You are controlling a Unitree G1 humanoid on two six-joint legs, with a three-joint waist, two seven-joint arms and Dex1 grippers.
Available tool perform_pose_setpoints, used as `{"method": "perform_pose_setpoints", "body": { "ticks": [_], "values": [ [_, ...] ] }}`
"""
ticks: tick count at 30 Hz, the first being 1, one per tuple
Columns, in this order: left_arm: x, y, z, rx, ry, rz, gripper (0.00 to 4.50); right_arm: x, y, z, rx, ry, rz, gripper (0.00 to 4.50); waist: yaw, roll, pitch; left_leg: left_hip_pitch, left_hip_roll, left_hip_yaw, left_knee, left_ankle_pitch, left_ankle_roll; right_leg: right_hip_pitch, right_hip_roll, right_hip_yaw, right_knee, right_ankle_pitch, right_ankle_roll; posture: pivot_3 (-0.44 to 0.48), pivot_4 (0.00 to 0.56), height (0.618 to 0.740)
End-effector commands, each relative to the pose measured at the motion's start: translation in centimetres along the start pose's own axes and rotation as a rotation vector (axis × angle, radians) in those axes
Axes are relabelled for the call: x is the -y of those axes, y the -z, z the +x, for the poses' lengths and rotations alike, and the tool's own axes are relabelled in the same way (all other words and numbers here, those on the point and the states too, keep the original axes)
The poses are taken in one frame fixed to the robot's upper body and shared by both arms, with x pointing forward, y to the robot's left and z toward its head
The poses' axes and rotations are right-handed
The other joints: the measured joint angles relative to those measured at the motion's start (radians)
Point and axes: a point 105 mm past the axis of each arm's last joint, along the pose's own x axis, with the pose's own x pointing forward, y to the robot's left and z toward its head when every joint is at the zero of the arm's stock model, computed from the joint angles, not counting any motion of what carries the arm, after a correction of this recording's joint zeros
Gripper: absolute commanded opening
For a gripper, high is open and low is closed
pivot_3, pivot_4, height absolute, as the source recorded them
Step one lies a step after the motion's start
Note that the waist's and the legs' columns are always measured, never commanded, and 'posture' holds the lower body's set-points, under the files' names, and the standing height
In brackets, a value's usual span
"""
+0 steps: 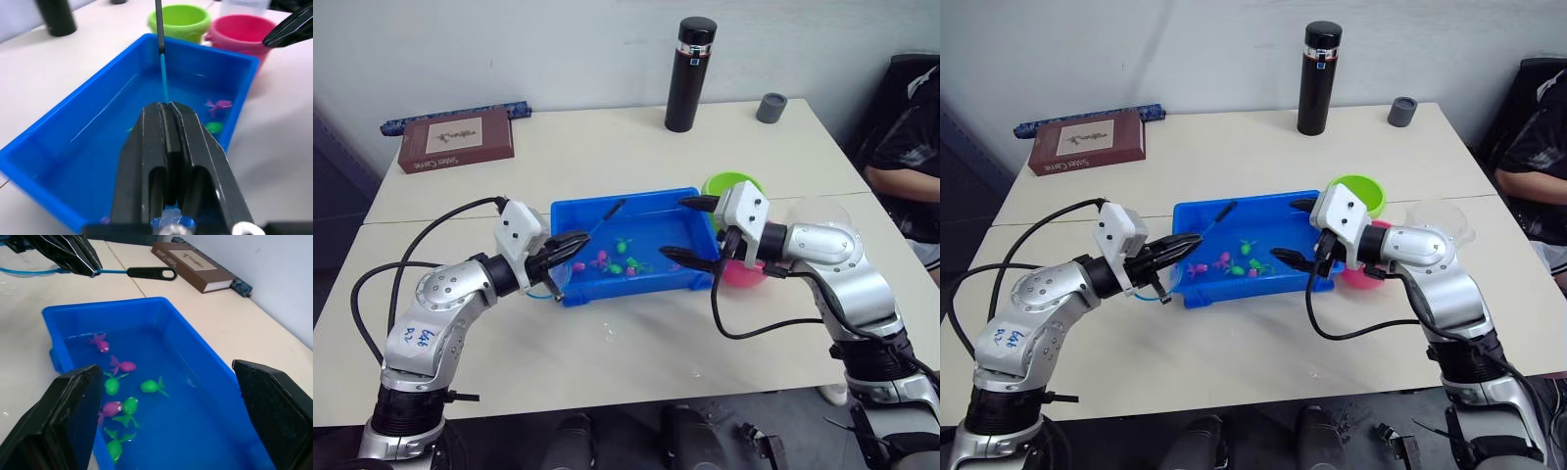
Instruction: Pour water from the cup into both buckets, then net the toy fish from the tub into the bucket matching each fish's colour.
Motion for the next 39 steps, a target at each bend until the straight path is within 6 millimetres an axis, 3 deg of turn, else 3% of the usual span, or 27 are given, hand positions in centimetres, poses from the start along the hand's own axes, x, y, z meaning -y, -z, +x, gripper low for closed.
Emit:
{"method": "perform_pose_setpoints", "body": {
  "ticks": [1, 12, 26, 39],
  "values": [
    [1.1, -0.4, 0.7, 0.028, 0.104, 0.052, 0.02, -1.2, -1.2, -0.4, 0.028, -0.049, -0.029, 4.5, 0.0, 0.0, 0.0, 0.0, 0.0, 0.0, 0.0, 0.0, 0.0, 0.0, 0.0, 0.0, 0.0, 0.0, 0.0, 0.0, 0.15, 0.74],
    [4.2, 2.3, 1.0, -0.02, 0.389, 0.147, 0.02, -3.6, -0.3, -0.6, -0.016, -0.176, -0.044, 4.5, 0.0, -0.001, 0.0, 0.0, 0.0, 0.0, 0.0, 0.0, 0.001, 0.0, 0.0, 0.0, 0.0, 0.0, 0.0, 0.0, 0.15, 0.74],
    [4.1, 2.3, 1.0, -0.006, 0.471, 0.262, 0.02, -5.6, 0.6, -0.6, -0.033, -0.283, -0.04, 4.5, 0.0, -0.001, 0.001, 0.0, 0.0, 0.0, 0.001, 0.001, 0.001, 0.0, 0.0, 0.0, 0.001, 0.0, 0.0, 0.0, 0.15, 0.74],
    [4.6, 2.9, 0.7, 0.001, 0.505, 0.346, 0.02, -6.6, 0.2, 0.1, -0.01, -0.359, 0.005, 4.5, 0.001, -0.001, 0.001, 0.0, 0.0, 0.0, 0.001, 0.001, 0.001, 0.0, 0.0, 0.0, 0.001, 0.0, 0.0, 0.0, 0.15, 0.74]
  ]
}}
